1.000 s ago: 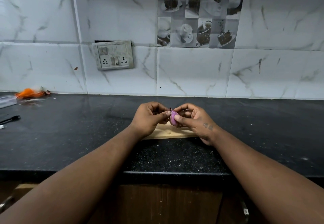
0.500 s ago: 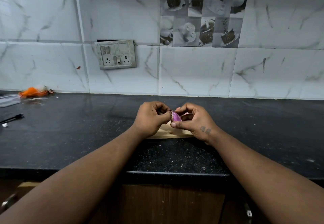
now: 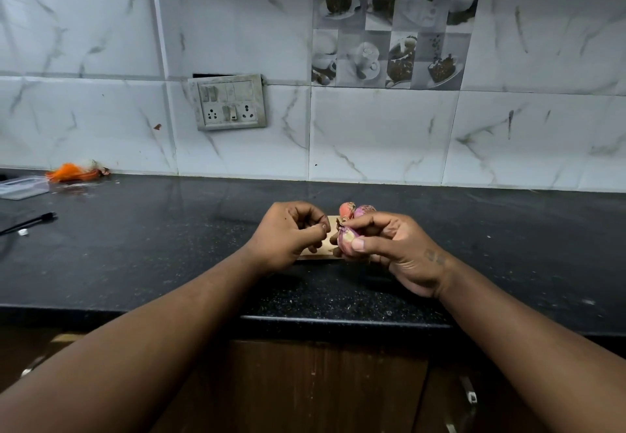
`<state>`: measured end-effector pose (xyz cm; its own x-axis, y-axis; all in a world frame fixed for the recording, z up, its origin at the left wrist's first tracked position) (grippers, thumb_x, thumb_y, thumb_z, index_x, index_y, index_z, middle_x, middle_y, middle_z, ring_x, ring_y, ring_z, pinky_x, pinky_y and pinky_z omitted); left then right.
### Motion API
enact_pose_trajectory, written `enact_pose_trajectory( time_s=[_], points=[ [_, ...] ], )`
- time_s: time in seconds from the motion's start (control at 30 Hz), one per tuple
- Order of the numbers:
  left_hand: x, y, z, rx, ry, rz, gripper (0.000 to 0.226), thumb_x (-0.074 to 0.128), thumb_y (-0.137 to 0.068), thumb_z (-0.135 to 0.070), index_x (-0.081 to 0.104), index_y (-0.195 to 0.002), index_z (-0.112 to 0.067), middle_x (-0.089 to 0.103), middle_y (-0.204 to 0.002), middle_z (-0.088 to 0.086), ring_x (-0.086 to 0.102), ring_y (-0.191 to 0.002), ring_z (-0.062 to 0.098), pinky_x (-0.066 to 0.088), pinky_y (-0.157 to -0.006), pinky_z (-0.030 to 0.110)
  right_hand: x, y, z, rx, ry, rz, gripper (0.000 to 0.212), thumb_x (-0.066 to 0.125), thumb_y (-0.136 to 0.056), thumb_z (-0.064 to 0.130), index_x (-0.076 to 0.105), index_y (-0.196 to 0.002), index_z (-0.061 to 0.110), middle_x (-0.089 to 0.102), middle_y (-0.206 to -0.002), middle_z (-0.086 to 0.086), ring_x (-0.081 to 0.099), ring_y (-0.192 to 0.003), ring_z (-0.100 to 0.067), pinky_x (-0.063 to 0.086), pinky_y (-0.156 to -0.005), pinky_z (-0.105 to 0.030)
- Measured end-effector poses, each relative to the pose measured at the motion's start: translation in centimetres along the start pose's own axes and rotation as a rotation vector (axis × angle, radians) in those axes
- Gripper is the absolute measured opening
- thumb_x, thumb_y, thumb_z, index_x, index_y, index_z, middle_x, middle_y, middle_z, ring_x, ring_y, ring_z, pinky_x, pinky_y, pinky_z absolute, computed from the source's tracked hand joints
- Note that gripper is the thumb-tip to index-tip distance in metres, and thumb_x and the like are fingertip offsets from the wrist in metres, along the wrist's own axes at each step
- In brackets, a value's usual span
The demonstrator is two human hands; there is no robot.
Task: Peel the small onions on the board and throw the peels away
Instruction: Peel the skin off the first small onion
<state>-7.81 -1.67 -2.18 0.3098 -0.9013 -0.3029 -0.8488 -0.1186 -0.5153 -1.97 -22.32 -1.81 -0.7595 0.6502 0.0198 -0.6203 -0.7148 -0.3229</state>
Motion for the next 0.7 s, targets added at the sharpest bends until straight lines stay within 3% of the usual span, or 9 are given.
enact_pose_trajectory(
  time_s=[0.1,0.23,0.33,0.43,0.57,0.7],
  points=[
    [0.3,0.3,0.0,-0.018,-0.032,0.056,0.007,0.071,-0.092,-0.002,0.074,-0.086,-0.003,0.068,-0.068,0.005,0.061,-0.056,0.01,0.053,-0.057,0.023,-0.4,0.3,-0.2,0.069,-0.029,-0.074,0.018,0.071,-0.083,-0.004,0.078,-0.098,0.004,0.076,-0.098,-0.02,0.071,-0.089,-0.027,0.064,-0.082,-0.033],
    [0.8,0.7,-0.3,0.012,-0.039,0.048,0.01,0.067,-0.097,-0.011,0.075,-0.094,-0.004,0.072,-0.074,-0.002,0.066,-0.064,0.007,0.058,-0.065,0.023,-0.4,0.1,-0.3,0.1,-0.011,-0.128,0.018,0.067,-0.09,-0.004,0.078,-0.102,0.004,0.077,-0.102,-0.016,0.074,-0.093,-0.023,0.063,-0.087,-0.036],
    [0.7,0.8,-0.3,0.019,0.0,0.059,0.015,0.076,-0.089,-0.009,0.076,-0.103,-0.016,0.075,-0.09,0.008,0.07,-0.075,0.017,0.064,-0.075,0.037,-0.4,0.0,-0.3,0.106,-0.012,-0.135,0.018,0.065,-0.092,-0.004,0.075,-0.105,0.001,0.076,-0.105,-0.017,0.074,-0.093,-0.023,0.064,-0.086,-0.034],
    [1.0,0.7,-0.4,0.07,-0.016,0.066,0.021,0.079,-0.086,-0.005,0.077,-0.098,-0.022,0.077,-0.093,0.01,0.069,-0.078,0.02,0.062,-0.078,0.048,-0.4,-0.1,-0.5,0.115,0.027,-0.13,0.016,0.066,-0.092,-0.002,0.073,-0.106,-0.002,0.073,-0.107,-0.021,0.072,-0.095,-0.025,0.064,-0.083,-0.035],
    [1.0,0.6,-0.3,0.094,-0.015,0.056,0.01,0.079,-0.086,-0.004,0.079,-0.094,-0.011,0.077,-0.085,0.008,0.069,-0.076,0.015,0.061,-0.074,0.041,-0.4,0.0,-0.6,0.086,0.064,-0.122,0.017,0.074,-0.087,0.003,0.072,-0.104,0.001,0.074,-0.102,-0.017,0.072,-0.092,-0.023,0.063,-0.08,-0.031],
    [0.9,0.4,-0.1,0.09,-0.008,0.053,0.004,0.079,-0.085,-0.001,0.077,-0.089,-0.001,0.076,-0.082,0.013,0.067,-0.077,0.017,0.057,-0.075,0.037,-0.6,-0.1,-0.9,0.008,0.163,-0.124,0.03,0.084,-0.072,0.011,0.078,-0.101,0.007,0.077,-0.107,-0.017,0.071,-0.097,-0.018,0.06,-0.091,-0.03]
  ],
)
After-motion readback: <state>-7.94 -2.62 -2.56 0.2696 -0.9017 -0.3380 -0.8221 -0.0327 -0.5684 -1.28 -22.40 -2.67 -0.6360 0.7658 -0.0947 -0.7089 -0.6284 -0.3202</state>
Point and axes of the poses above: each hand's wrist, its own y-axis away from the middle knuckle, its own x-axis out of the palm, z = x × y, the point moved 1 cm from there along -y, towards the middle knuckle
